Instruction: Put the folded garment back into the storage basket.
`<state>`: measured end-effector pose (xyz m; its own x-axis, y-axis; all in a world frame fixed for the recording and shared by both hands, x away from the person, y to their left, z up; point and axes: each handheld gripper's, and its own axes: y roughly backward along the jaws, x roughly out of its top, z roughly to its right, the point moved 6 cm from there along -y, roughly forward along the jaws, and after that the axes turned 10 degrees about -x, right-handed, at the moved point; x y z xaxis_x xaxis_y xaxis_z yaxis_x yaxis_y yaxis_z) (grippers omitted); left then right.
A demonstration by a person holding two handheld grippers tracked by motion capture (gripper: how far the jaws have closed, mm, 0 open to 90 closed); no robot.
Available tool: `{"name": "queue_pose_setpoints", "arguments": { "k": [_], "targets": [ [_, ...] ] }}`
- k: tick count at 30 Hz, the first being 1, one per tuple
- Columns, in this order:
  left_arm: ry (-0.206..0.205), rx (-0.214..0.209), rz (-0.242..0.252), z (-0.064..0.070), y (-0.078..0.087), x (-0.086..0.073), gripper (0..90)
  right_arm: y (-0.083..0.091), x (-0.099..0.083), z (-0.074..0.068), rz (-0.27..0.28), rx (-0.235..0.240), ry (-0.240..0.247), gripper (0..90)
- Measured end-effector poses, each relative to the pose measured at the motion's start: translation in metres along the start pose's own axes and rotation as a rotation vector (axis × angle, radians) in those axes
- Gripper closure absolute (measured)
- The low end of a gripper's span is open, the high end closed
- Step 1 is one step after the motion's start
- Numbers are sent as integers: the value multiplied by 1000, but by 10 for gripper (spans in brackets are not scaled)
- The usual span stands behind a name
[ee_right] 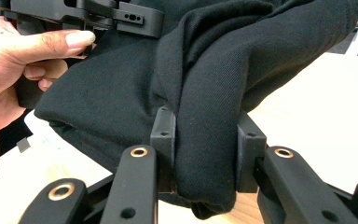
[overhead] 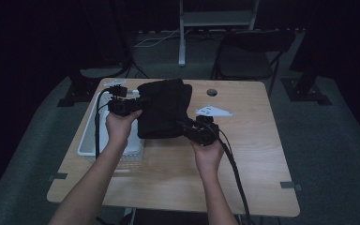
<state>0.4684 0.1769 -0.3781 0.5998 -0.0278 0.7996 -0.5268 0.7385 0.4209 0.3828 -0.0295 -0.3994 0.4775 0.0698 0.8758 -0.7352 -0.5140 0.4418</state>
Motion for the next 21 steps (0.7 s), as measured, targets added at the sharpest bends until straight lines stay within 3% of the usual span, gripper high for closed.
{"name": "queue_pose_setpoints", "arguments": {
  "k": [21],
  "targets": [
    [14, 64, 11, -30, 37, -3, 707, -30, 6, -36, -22, 51, 30, 680]
  ]
}}
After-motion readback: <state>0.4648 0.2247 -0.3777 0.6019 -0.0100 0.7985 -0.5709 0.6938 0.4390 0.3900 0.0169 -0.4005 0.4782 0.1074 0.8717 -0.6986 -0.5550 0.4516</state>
